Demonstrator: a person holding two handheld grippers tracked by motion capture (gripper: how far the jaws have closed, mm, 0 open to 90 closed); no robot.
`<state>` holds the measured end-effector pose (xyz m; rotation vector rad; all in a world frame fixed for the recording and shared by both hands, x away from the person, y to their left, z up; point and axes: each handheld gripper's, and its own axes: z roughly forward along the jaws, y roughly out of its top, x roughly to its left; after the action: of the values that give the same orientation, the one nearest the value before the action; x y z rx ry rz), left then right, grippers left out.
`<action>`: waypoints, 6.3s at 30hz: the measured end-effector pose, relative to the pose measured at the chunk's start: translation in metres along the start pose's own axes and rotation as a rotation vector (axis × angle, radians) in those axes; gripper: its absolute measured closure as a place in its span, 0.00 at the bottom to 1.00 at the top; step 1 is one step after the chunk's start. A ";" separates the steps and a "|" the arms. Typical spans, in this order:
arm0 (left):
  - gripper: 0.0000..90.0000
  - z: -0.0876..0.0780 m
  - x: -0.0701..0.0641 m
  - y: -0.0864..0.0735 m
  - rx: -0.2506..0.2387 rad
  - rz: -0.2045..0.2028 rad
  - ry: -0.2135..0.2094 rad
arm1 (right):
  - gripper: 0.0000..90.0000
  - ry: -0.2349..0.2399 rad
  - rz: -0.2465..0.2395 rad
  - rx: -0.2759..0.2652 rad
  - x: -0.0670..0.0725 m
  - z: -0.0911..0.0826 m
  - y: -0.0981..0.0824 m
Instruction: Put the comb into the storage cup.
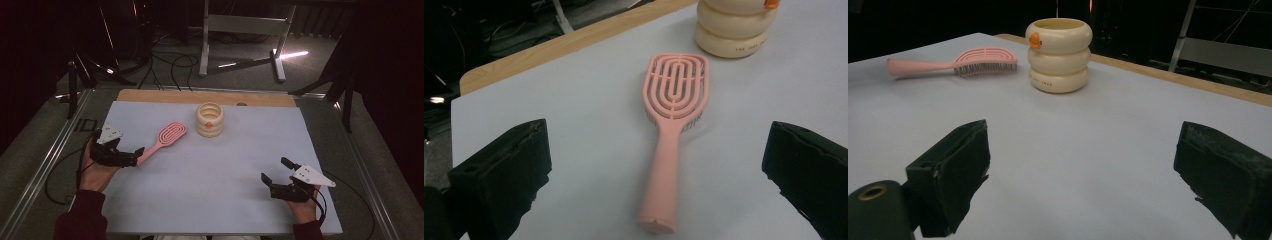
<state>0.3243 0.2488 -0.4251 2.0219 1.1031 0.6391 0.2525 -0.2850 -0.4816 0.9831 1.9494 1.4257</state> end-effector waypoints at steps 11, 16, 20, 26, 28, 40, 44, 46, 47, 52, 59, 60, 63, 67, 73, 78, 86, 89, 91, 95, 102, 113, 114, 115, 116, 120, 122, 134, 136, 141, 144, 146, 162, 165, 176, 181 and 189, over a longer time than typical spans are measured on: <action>0.00 0.019 0.002 0.006 0.098 0.040 -0.025 | 0.09 -0.001 0.000 0.002 0.000 0.000 0.000; 0.00 0.028 0.001 0.010 0.125 0.048 -0.032 | 0.09 0.000 0.002 0.001 0.000 0.000 0.000; 0.00 0.035 0.001 0.012 0.146 0.060 -0.044 | 0.09 0.000 0.002 0.002 0.000 0.000 0.000; 0.00 0.044 0.004 0.013 0.166 0.051 -0.049 | 0.09 0.001 0.001 0.001 0.000 0.000 -0.001; 0.00 0.047 0.005 0.013 0.177 0.046 -0.051 | 0.09 -0.001 0.002 0.002 0.000 0.000 -0.001; 0.00 0.064 0.008 0.014 0.219 0.057 -0.052 | 0.09 -0.001 0.001 0.002 -0.001 0.000 -0.001; 0.00 0.073 0.009 0.013 0.247 0.054 -0.055 | 0.09 0.000 0.002 0.003 -0.001 0.000 -0.001; 0.00 0.076 0.010 0.012 0.260 0.052 -0.055 | 0.09 0.001 0.001 0.003 -0.001 0.000 -0.001; 0.00 0.078 0.010 0.011 0.266 0.051 -0.054 | 0.09 0.000 0.000 0.004 -0.001 0.000 -0.001; 0.00 0.084 0.010 0.010 0.287 0.052 -0.060 | 0.09 0.002 0.002 0.003 -0.001 0.000 -0.001; 0.00 0.094 0.009 0.011 0.328 0.053 -0.062 | 0.09 0.002 0.001 0.010 0.000 0.001 -0.001; 0.00 0.095 0.009 0.011 0.336 0.053 -0.066 | 0.09 0.001 0.003 0.011 0.000 0.001 -0.001; 0.00 0.098 0.010 0.011 0.351 0.051 -0.066 | 0.09 0.001 0.002 0.013 -0.001 0.001 -0.002; 0.00 0.102 0.010 0.013 0.372 0.051 -0.070 | 0.09 0.002 0.001 0.014 -0.001 0.001 -0.002; 0.01 0.105 0.010 0.015 0.396 0.047 -0.069 | 0.09 0.002 0.003 0.014 0.000 0.001 -0.002; 0.02 0.109 0.008 0.019 0.422 0.047 -0.079 | 0.09 0.002 0.002 0.011 0.000 0.001 -0.001; 0.01 0.119 0.005 0.021 0.454 0.040 -0.083 | 0.09 0.003 0.003 0.011 0.000 0.001 -0.001; 0.01 0.122 0.004 0.021 0.456 0.024 -0.093 | 0.09 0.004 0.005 0.011 -0.001 0.001 -0.001; 0.01 0.125 0.004 0.021 0.468 0.022 -0.094 | 0.09 0.004 0.005 0.011 -0.001 0.001 -0.001; 0.02 0.128 0.004 0.021 0.480 0.005 -0.104 | 0.09 0.003 0.005 0.010 -0.001 0.001 -0.001; 0.08 0.132 0.001 0.022 0.485 0.005 -0.111 | 0.09 0.004 0.006 0.013 -0.001 0.001 -0.001; 0.30 0.139 -0.002 0.021 0.523 0.019 -0.133 | 0.09 0.005 0.006 0.017 -0.001 0.002 -0.002; 0.33 0.140 -0.003 0.021 0.529 0.021 -0.142 | 0.09 0.005 0.005 0.017 -0.001 0.002 -0.002; 0.37 0.140 -0.003 0.021 0.533 0.024 -0.143 | 0.09 0.005 0.005 0.017 -0.001 0.002 -0.002; 0.40 0.140 -0.003 0.021 0.538 0.027 -0.145 | 0.09 0.005 0.005 0.018 -0.001 0.002 -0.002; 0.50 0.141 -0.005 0.021 0.554 0.041 -0.165 | 0.09 0.008 0.007 0.015 -0.001 0.002 -0.002; 0.54 0.143 -0.007 0.020 0.569 0.052 -0.174 | 0.09 0.006 0.006 0.017 -0.001 0.002 -0.002; 0.70 0.145 -0.011 0.025 0.608 0.087 -0.170 | 0.09 0.010 0.007 0.019 0.000 0.002 -0.002; 0.74 0.146 -0.011 0.027 0.627 0.098 -0.174 | 0.09 0.009 0.008 0.018 0.000 0.002 -0.002; 0.76 0.146 -0.013 0.028 0.636 0.106 -0.168 | 0.09 0.010 0.008 0.019 0.000 0.002 -0.002; 0.77 0.145 -0.013 0.028 0.634 0.111 -0.167 | 0.09 0.010 0.008 0.018 0.000 0.002 -0.002; 0.77 0.145 -0.014 0.028 0.635 0.111 -0.165 | 0.09 0.010 0.008 0.020 0.000 0.002 -0.002; 0.77 0.139 -0.017 0.030 0.596 0.101 -0.149 | 0.09 0.011 0.009 0.020 0.000 0.002 -0.002; 0.77 0.137 -0.016 0.031 0.587 0.098 -0.144 | 0.09 0.011 0.005 0.019 0.000 0.002 -0.002; 0.77 0.130 -0.013 0.034 0.568 0.084 -0.136 | 0.09 0.011 0.006 0.019 0.000 0.002 -0.002; 0.77 0.128 -0.013 0.036 0.556 0.090 -0.132 | 0.09 0.012 0.007 0.020 0.000 0.003 -0.002; 0.77 0.120 -0.009 0.040 0.525 0.084 -0.117 | 0.09 0.013 0.007 0.021 0.001 0.003 -0.002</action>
<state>0.4237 0.1828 -0.4669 2.5235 1.2094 0.2800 0.2538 -0.2833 -0.4847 0.9927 1.9761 1.4219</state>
